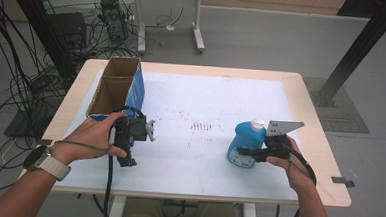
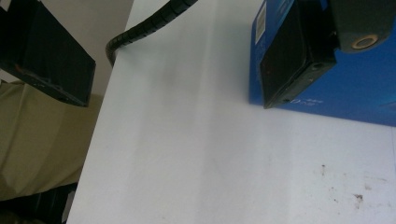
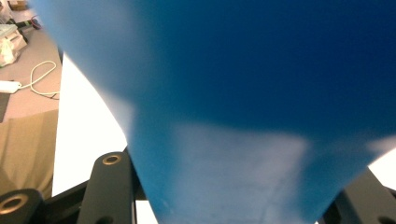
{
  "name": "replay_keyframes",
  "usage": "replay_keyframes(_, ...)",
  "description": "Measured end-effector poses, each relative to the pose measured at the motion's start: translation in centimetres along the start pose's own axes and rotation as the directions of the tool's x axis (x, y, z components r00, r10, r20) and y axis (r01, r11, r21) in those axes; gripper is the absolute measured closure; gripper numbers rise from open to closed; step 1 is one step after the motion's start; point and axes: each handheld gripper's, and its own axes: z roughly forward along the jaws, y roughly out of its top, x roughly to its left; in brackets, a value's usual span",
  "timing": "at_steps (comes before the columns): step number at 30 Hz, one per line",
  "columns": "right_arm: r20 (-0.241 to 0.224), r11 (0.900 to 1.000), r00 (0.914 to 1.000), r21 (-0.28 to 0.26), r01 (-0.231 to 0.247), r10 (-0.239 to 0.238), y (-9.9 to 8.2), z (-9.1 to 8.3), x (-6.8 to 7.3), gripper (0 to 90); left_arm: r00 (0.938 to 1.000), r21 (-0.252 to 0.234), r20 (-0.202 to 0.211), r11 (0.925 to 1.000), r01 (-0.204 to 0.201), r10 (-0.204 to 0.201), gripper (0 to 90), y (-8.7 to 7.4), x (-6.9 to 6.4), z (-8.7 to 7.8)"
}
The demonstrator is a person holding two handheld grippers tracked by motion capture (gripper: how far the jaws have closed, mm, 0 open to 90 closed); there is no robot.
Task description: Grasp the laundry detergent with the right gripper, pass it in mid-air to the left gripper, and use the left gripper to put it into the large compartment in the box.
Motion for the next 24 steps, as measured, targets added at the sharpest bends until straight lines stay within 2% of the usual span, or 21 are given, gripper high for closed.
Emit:
replay_keyframes(3,0.002,1.0000,1.0000,-0.001,0.001,-0.001,0.0,0.0,0.0,43.8,0.9999,0.001,0.007,0.9999,0.015,-0.015,11.0,0.0,0.0,-0.1)
replay_keyframes(16,0.000,1.0000,1.0000,0.004,0.006,-0.006,0.2,0.0,0.0,44.1,1.0000,0.006,-0.007,1.0000,0.000,0.000,10.8,0.1,0.0,-0.2)
replay_keyframes(20,0.000,1.0000,1.0000,-0.001,-0.007,0.007,0.1,0.0,-0.1,44.1,0.9999,0.008,-0.010,1.0000,-0.001,0.001,10.8,0.2,0.0,-0.6)
replay_keyframes(24,-0.003,1.0000,1.0000,0.000,0.001,-0.001,0.4,0.0,0.0,44.2,0.9999,0.012,-0.016,0.9999,-0.005,0.005,10.7,0.4,0.1,-1.2)
